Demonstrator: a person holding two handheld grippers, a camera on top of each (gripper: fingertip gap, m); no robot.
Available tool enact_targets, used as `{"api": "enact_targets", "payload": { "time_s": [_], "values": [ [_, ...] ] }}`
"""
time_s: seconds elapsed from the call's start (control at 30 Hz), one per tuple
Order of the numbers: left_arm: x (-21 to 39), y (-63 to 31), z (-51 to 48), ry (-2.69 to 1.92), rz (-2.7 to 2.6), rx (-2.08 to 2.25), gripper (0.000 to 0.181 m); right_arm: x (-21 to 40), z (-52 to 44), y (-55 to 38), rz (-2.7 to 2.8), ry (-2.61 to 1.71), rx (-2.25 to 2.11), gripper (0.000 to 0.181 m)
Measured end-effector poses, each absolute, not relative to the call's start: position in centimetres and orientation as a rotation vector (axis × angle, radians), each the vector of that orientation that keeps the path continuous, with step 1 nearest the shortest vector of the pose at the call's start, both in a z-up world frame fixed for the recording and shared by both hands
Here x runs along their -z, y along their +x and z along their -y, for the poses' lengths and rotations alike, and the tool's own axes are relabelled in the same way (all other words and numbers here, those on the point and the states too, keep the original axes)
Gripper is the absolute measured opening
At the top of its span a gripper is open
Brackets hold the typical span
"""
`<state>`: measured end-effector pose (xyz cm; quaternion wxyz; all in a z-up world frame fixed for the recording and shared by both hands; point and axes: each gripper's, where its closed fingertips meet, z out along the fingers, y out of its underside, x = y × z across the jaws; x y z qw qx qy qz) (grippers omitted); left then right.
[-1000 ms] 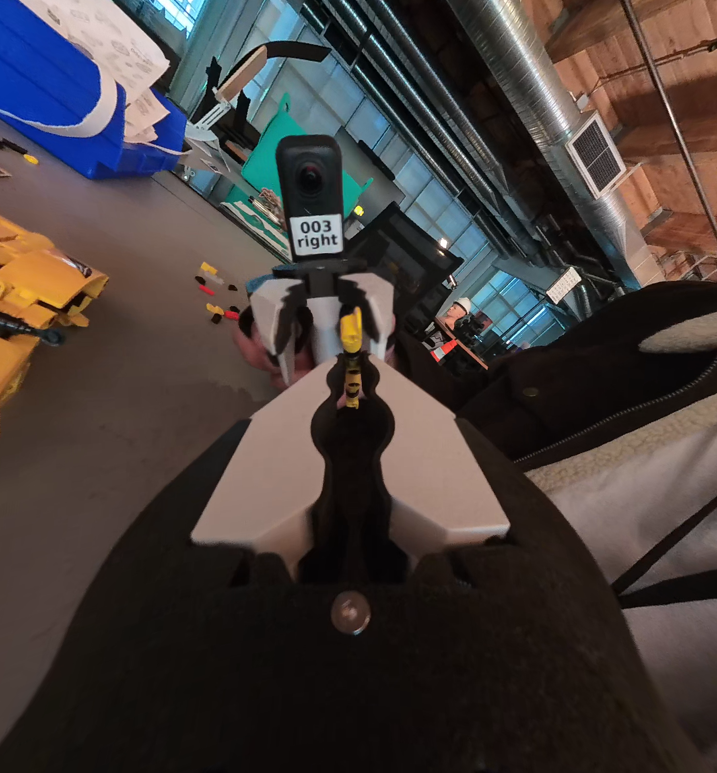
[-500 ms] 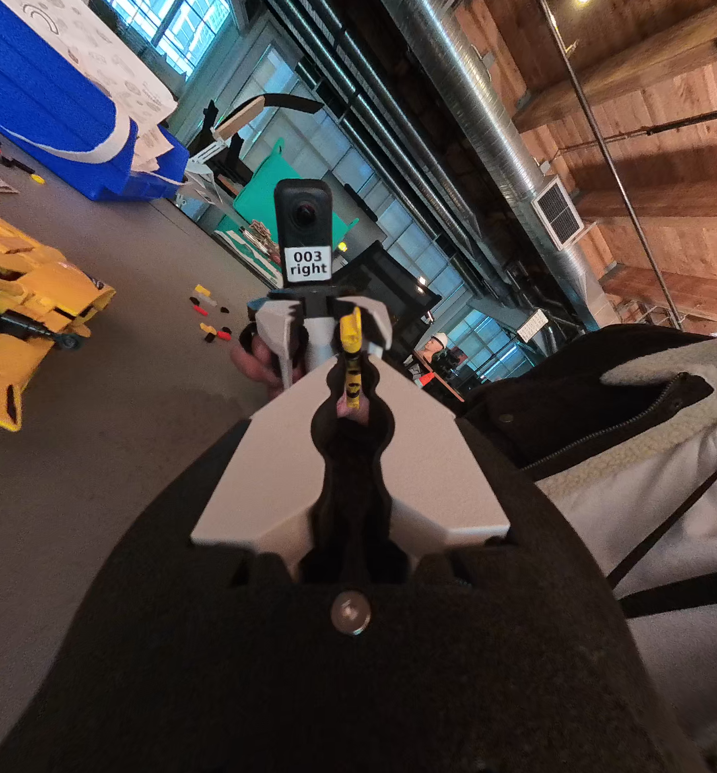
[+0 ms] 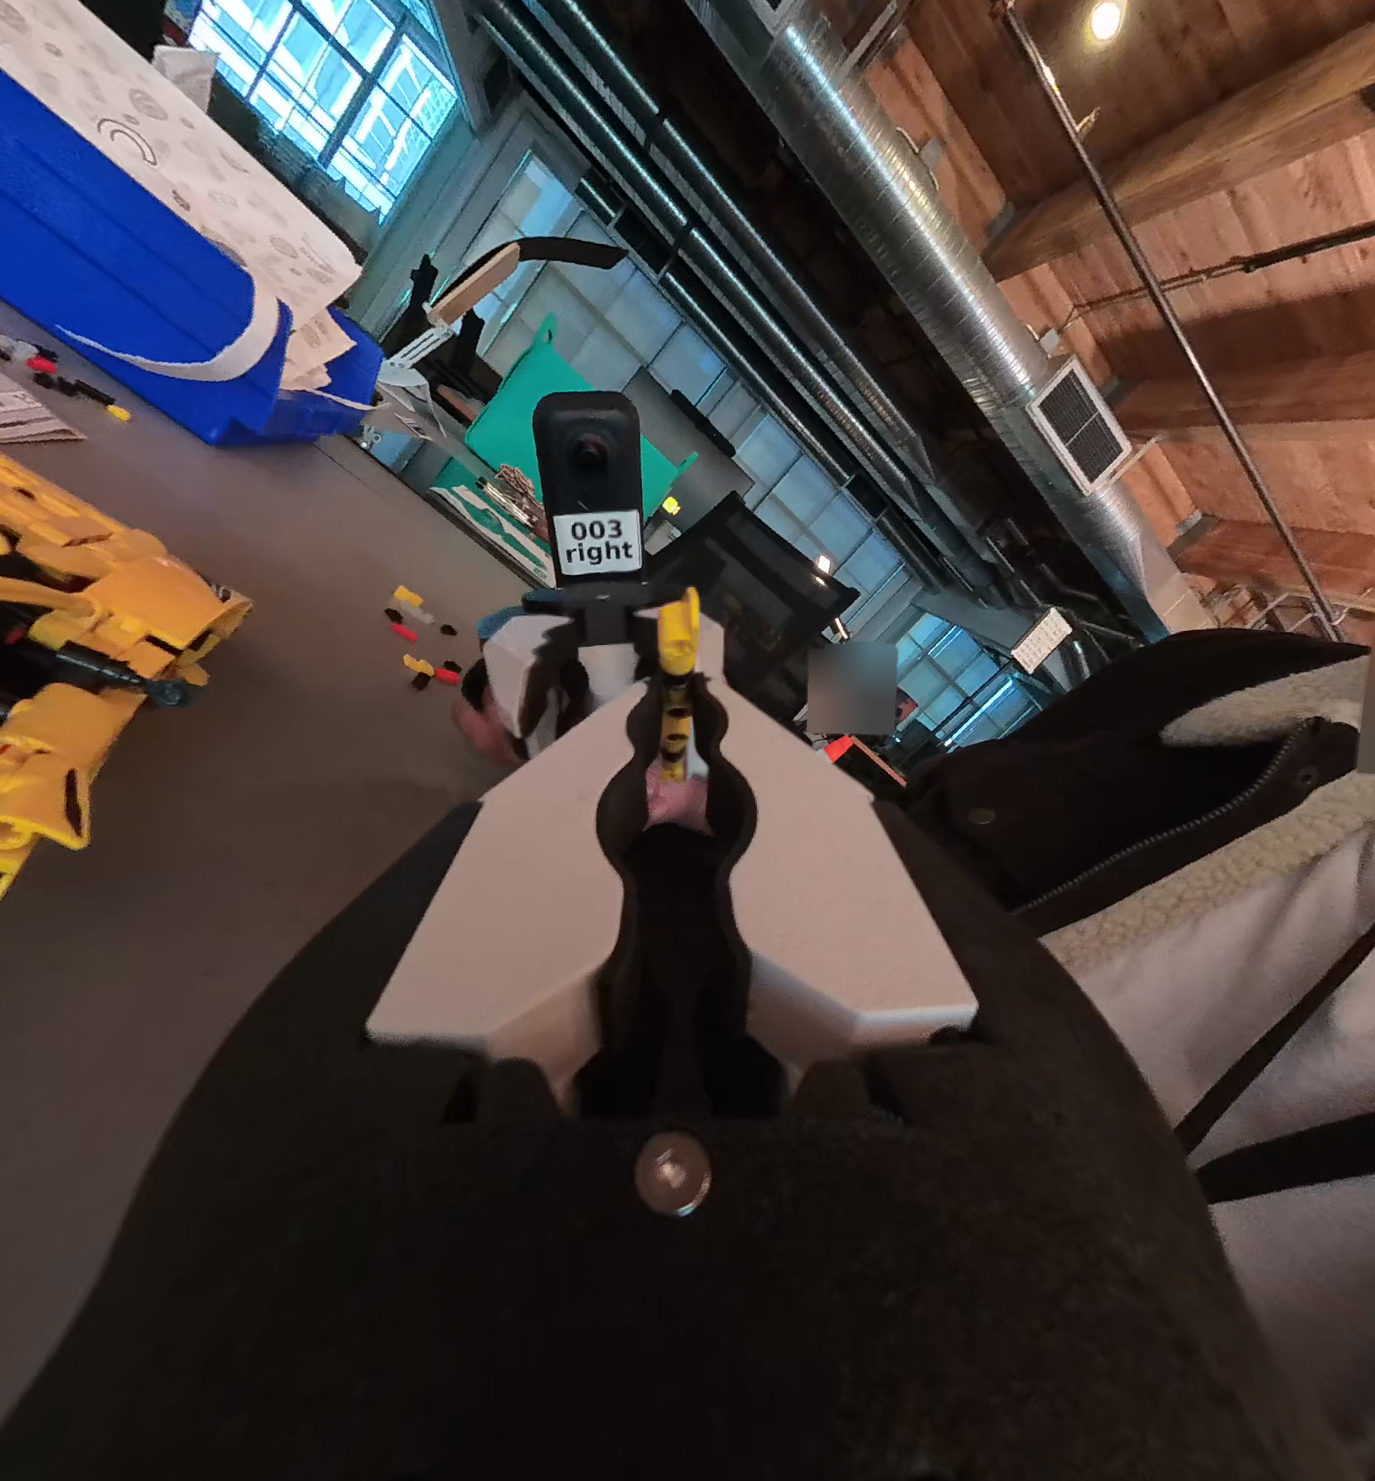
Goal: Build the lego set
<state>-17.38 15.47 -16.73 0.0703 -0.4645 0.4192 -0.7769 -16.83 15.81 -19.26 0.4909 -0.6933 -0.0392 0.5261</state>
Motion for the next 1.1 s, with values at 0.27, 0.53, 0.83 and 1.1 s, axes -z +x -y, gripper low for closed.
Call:
{"api": "enact_targets", "payload": {
  "time_s": [0.27, 0.53, 0.83, 1.1],
  "values": [
    [17.0, -17.3, -16.3, -1.432, -1.217, 2.33, 0.007, 18.1, -15.6, -15.1, 0.032, -1.6, -1.314, 0.039],
    [17.0, -17.2, -15.9, -1.433, -1.24, 2.332, 0.007, 19.5, -16.1, -15.9, 0.069, -1.696, -1.242, 0.045],
    [18.7, -17.2, -13.8, -1.478, -1.448, 2.294, 0.006, 18.5, -14.2, -16.4, 0.17, -1.651, -1.379, 0.024],
    [18.7, -16.9, -14.1, -1.512, -1.398, 2.333, 0.006, 20.2, -13.6, -17.9, 0.205, -1.752, -1.475, 0.007]
  ]
}}
